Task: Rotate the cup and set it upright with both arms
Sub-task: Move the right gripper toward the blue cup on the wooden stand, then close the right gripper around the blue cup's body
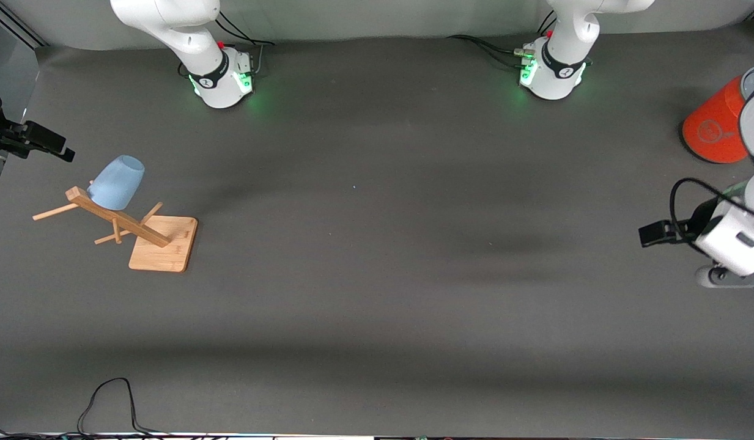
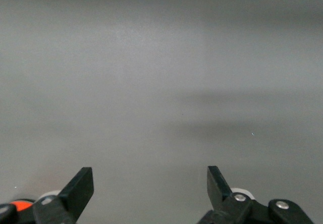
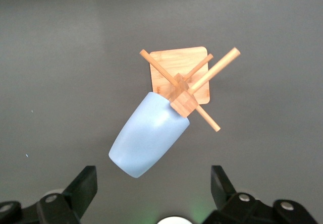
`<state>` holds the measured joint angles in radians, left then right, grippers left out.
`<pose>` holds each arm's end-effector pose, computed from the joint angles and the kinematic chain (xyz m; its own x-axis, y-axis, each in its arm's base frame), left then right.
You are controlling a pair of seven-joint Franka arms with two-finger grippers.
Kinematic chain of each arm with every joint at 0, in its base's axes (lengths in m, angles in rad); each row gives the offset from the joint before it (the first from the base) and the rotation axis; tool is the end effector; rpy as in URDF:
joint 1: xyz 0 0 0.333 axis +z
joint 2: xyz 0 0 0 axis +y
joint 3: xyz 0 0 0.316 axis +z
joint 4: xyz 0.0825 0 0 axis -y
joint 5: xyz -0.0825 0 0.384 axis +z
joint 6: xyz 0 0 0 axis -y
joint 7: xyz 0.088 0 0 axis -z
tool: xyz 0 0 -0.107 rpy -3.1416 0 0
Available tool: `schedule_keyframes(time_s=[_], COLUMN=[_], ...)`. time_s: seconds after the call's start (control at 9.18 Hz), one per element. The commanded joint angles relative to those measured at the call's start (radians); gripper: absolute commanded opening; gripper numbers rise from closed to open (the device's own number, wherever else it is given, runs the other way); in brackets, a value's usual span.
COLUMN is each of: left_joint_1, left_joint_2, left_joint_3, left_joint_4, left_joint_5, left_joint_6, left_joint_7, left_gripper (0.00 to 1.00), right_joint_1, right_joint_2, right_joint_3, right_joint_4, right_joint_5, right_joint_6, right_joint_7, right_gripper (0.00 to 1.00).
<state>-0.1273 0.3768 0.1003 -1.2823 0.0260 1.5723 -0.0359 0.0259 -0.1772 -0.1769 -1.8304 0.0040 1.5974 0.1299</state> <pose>0.6603 -0.0270 0.5317 0.9966 0.0050 -0.0826 -0.0004 -0.9978 -0.0657 0.4910 -0.0812 0.5960 0.9601 -0.2726 -0.0625 -0.2747 -0.9612 -0.0271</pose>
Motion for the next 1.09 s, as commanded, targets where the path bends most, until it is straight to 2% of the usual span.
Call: schedule_keyframes(time_s=[0.0, 0.11, 0.33, 0.98], left_joint_1=[0.000, -0.003, -0.003, -0.012], left_joint_2=[0.011, 0.013, 0.013, 0.013], left_joint_3=[0.007, 0.006, 0.006, 0.004], left_joint_4=[0.049, 0.051, 0.051, 0.052], left_joint_5=[-0.009, -0.009, -0.011, -0.011], left_joint_6=[-0.032, -0.022, -0.022, -0.021], left_joint_7=[0.042, 0.047, 0.048, 0.048], left_gripper=[1.00, 1.00, 1.00, 1.00], right_joint_1=[0.014, 0.016, 0.048, 0.045], right_joint_2=[-0.004, 0.005, -0.001, -0.004], right_joint_3=[0.001, 0.005, 0.004, -0.006], right_joint_4=[-0.020, -0.023, -0.074, -0.303], right_joint_5=[-0.001, -0.001, -0.001, -0.001], right_joint_6=[0.019, 0.022, 0.065, 0.306], right_joint_7=[0.310, 0.515, 0.707, 0.717], right_gripper=[1.00, 1.00, 1.00, 1.00])
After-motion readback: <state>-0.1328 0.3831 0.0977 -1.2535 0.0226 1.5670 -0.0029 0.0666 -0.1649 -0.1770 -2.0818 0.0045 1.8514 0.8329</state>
